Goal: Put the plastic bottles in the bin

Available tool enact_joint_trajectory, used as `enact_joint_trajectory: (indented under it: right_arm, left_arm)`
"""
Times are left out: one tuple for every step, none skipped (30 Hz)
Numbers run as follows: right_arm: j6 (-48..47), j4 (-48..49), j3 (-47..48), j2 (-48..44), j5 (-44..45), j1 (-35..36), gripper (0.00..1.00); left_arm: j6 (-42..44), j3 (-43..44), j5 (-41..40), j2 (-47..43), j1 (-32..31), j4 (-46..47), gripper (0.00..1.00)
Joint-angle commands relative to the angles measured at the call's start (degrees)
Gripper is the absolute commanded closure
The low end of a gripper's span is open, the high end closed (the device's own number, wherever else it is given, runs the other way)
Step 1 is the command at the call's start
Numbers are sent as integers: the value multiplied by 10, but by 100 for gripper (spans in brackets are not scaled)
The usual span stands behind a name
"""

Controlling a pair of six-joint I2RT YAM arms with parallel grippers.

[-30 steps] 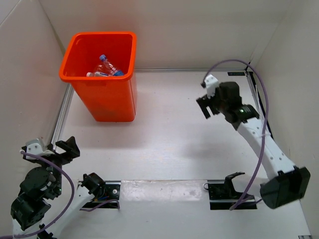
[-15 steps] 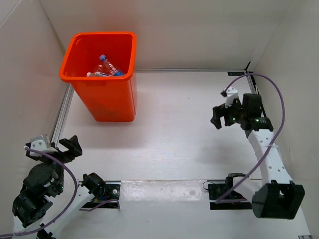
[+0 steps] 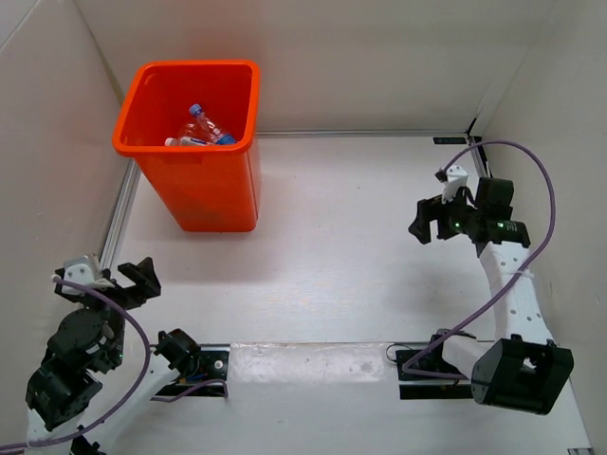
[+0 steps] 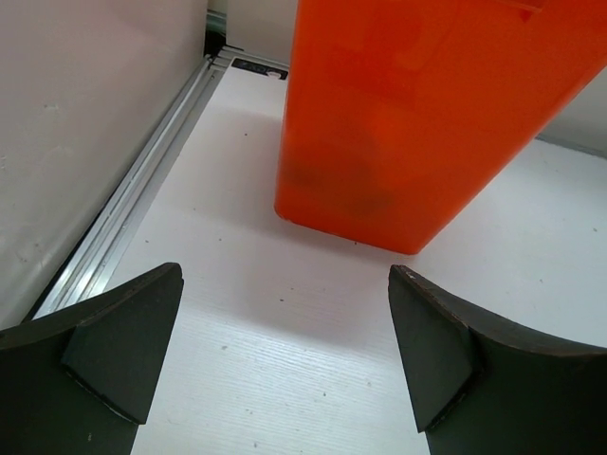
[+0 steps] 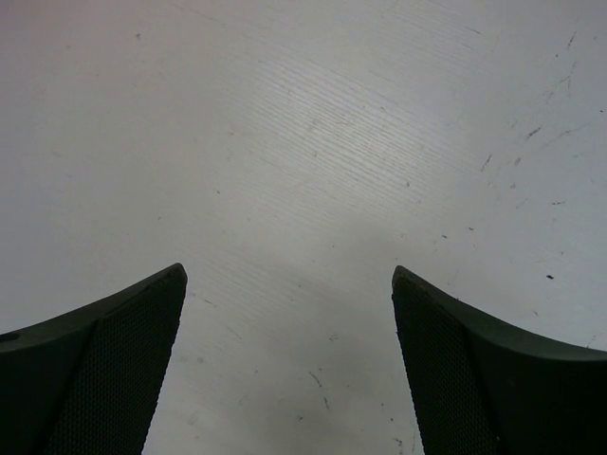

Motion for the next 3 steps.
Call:
enact_joint_trajectory:
  right_arm:
    - [-1, -7, 26, 12, -8, -2, 10]
    - [2, -3, 26, 12, -3, -7, 10]
    - [8, -4, 27, 12, -3, -12, 10]
  left_arm:
    - [17, -14, 27, 34, 2, 28, 0]
    - [23, -17, 32, 47, 2, 29, 0]
    - [27, -21, 36, 62, 2, 33, 0]
